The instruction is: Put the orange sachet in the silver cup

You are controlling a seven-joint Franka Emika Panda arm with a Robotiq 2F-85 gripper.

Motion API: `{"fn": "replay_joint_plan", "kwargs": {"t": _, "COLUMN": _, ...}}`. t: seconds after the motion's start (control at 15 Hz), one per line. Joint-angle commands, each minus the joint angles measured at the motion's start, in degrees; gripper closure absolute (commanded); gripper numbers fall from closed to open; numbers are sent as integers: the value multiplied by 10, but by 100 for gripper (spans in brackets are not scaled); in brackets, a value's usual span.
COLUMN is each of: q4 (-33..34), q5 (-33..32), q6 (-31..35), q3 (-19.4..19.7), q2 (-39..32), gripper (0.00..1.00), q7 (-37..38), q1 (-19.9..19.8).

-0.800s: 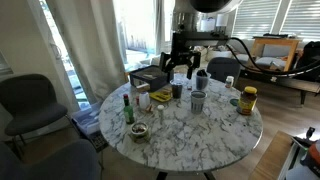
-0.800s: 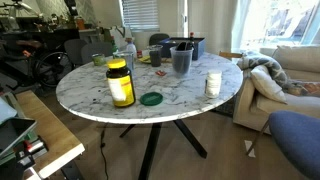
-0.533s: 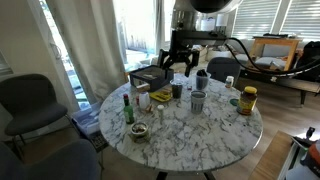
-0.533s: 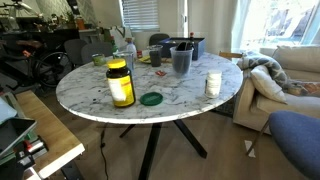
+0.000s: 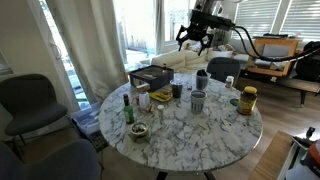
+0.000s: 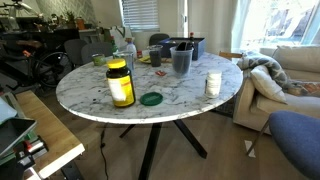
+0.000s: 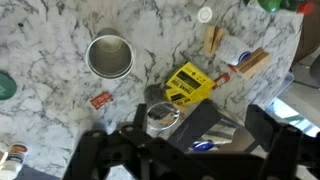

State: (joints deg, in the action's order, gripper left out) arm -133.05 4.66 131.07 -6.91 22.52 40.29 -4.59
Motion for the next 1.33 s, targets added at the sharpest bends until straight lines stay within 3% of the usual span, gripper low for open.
{"fn": "replay_joint_plan", "kwargs": {"t": 0.0, "q4": -1, "q5": -10, "q6": 9, "q3": 40, "q2": 1, "gripper": 0, "q7": 35, "q1": -49}}
{"fn": "replay_joint_plan", "kwargs": {"t": 0.2, "q4": -16, "q5": 3, "q6": 29, "q3": 69, "q2": -8, "gripper": 0, "q7": 67, "q1": -79}}
{"fn": "replay_joint_plan", "kwargs": {"t": 0.27, "q4": 1, "q5": -2, "q6": 6, "q3": 66, "q2": -4, "gripper": 0, "q7": 35, "q1": -64}}
{"fn": "replay_joint_plan", "kwargs": {"t": 0.6, "q4": 0, "q5": -8, "q6": 13, "q3": 59, "q2": -8, "gripper": 0, "q7": 52, "q1": -66}}
{"fn": "replay_joint_plan", "kwargs": {"t": 0.67, "q4": 11, "q5": -4, "q6": 38, "q3": 58, "q2": -35, "gripper": 0, "q7": 109, "q1": -84}}
{"fn": "replay_joint_plan", "kwargs": {"t": 0.93, "q4": 73, "q5": 11, "q6": 62, "q3": 93, "q2": -149, "gripper": 0, "q7": 165, "q1": -96}}
{"fn": "replay_joint_plan", "kwargs": {"t": 1.27, "q4": 190, "q5": 7, "q6": -23, "q3": 138, "q2": -280, "gripper": 0, "q7": 246, "q1": -87}}
